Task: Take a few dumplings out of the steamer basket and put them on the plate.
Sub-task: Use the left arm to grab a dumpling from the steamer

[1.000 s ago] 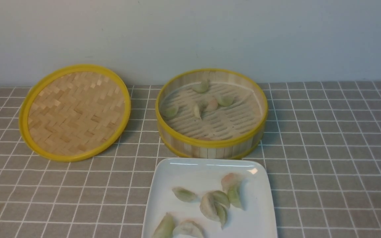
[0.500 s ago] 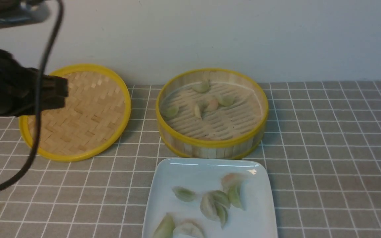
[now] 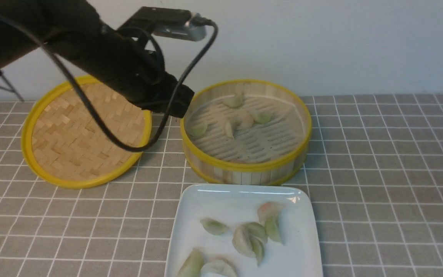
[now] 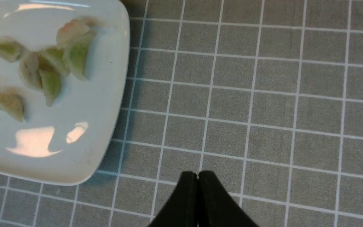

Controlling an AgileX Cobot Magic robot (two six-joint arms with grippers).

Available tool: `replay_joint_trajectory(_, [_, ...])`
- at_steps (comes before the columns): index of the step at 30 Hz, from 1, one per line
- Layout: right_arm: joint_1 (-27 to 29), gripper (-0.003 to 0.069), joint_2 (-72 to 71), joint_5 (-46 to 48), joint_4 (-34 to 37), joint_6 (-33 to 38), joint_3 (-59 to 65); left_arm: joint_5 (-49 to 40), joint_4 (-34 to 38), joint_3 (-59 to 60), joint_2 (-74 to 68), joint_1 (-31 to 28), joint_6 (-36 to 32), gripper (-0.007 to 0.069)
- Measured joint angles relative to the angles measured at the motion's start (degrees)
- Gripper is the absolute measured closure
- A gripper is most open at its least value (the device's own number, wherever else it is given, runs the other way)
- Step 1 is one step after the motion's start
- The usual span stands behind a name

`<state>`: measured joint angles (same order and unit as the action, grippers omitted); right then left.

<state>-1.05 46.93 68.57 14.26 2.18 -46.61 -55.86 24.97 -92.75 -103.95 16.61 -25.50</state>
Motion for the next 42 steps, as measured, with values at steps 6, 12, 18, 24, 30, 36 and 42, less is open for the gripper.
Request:
replay_joint_trajectory(6, [0.0, 0.0673, 0.0, -0.3, 2.0, 0.0, 0.0, 0.2, -9.6, -11.8, -10.8, 2.9, 0.7, 0.0589])
replay_joint_trajectory(12, [0.0, 0.0673, 0.0, -0.6, 2.9, 0.0, 0.0, 6.2, -12.7, -16.8, -18.3, 3.9, 4.7, 0.0408])
replay_joint_trajectory(18, [0.0, 0.0673, 0.0, -0.7, 3.1, 0.0, 0.0, 10.9, -15.4, -17.3, -24.4, 4.1, 5.5, 0.0218])
replay_joint_trajectory(24, [0.0, 0.0673, 0.0, -0.7, 4.6, 0.0, 0.0, 15.1, -16.1, -17.3, -28.1, 4.5, 5.5, 0.0187])
replay_joint_trajectory(30, [0.0, 0.0673, 0.0, -0.3, 5.8, 1.3, 0.0, 17.6, -16.7, -17.7, -29.5, 4.6, 5.5, 0.0187])
replay_joint_trajectory(36, [0.0, 0.0673, 0.0, 0.2, 5.9, 2.0, 0.0, 17.2, -17.5, -17.9, -29.9, 4.8, 6.0, 0.0256])
replay_joint_trajectory(42, [0.0, 0.0673, 0.0, 0.5, 6.6, 3.3, 0.0, 16.7, -19.2, -18.1, -29.9, 5.0, 6.2, 0.0461])
